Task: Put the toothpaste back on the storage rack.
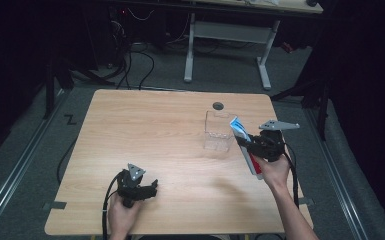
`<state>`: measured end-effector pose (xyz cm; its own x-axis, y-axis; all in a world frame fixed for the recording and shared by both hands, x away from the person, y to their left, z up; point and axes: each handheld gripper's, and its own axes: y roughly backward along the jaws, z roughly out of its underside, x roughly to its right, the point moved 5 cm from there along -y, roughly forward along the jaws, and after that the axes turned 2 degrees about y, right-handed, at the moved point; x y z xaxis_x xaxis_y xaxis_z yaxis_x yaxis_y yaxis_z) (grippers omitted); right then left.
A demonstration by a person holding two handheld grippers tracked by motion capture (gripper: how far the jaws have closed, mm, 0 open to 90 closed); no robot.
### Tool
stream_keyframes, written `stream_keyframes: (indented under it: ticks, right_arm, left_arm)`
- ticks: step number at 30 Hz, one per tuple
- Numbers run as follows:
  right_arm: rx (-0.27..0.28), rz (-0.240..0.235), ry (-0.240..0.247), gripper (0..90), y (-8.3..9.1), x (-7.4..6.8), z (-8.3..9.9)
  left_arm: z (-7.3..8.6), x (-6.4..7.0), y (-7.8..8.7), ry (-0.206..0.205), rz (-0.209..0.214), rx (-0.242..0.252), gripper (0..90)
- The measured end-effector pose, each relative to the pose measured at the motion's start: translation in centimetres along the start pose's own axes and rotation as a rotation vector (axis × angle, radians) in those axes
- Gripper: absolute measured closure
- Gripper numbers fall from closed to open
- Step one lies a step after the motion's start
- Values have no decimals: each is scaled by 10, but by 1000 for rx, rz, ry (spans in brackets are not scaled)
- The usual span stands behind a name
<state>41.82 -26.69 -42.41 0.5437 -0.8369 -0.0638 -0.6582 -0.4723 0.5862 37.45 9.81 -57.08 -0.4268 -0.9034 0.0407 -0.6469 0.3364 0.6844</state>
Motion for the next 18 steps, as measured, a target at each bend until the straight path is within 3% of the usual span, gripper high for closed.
stream_keyframes:
  ticks: [18]
  right_arm:
    - [34, -20, 9, 697, -8, 0, -37]
  left_arm:
    - [0, 0, 0, 0, 0, 0, 155]
